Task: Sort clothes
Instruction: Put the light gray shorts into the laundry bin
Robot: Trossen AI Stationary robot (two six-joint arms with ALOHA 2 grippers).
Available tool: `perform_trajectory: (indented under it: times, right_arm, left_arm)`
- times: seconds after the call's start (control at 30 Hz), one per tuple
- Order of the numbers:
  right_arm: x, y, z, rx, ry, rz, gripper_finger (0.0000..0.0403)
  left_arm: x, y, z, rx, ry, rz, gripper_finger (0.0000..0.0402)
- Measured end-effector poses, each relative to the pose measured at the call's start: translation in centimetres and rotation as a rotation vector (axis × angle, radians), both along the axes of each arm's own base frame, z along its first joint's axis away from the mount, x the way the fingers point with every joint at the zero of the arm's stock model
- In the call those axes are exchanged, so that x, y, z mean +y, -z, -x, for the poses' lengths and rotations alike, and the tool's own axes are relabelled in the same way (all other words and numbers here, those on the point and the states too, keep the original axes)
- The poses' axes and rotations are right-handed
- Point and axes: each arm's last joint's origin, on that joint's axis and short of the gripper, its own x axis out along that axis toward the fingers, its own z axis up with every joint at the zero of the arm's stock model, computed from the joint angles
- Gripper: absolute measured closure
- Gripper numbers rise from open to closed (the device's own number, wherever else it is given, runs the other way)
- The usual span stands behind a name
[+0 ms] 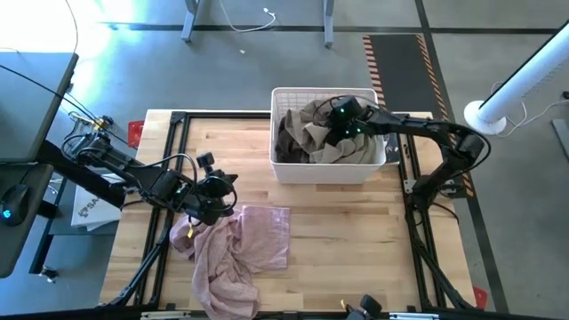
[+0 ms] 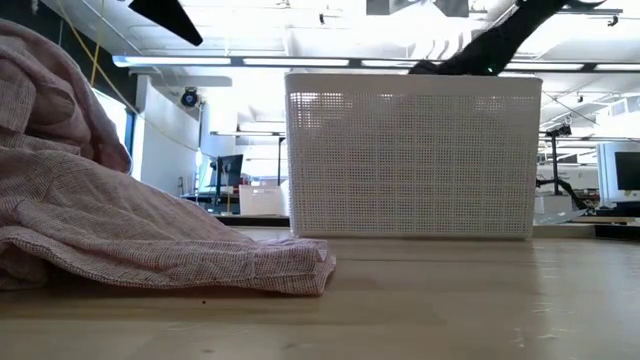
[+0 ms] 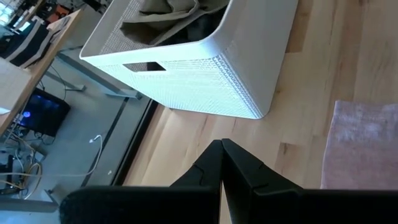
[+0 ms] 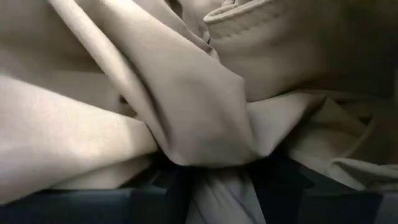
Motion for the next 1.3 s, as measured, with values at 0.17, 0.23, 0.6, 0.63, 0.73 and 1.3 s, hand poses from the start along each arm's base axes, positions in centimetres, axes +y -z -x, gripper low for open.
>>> perform_trajectory:
  times: [0.17, 0.23, 0.6, 0.63, 0.73, 1.3]
  right_arm:
    - [0.3, -6.5, -0.4, 0.050, -0.015, -0.037, 0.0254]
    - [0.9, -10.1, -0.6, 0.026, -0.015, -0.033, 0.0254]
    - [4.1, -15.0, -4.7, -0.310, -0.164, 0.175, 0.0254]
    - [3.8, -13.8, -5.1, -0.308, -0.164, 0.146, 0.0254]
    - [2.7, -9.0, -6.1, -0.231, -0.111, 0.063, 0.0254]
    - [5.6, -7.6, -5.6, -0.163, -0.104, 0.149, 0.0254]
  left_arm:
    - [0.1, 0.0, 0.0, -0.002, -0.007, -0.001, 0.0401]
    - [0.1, 0.0, -0.1, -0.002, -0.007, -0.001, 0.0401]
    - [0.1, 0.0, -0.1, -0.030, -0.025, 0.039, 0.0401]
    - [0.1, 0.0, -0.1, -0.031, -0.025, 0.040, 0.0401]
    - [0.0, -0.1, -0.2, -0.048, -0.024, 0.049, 0.0401]
    - [0.0, -0.1, -0.3, -0.052, -0.023, 0.050, 0.0401]
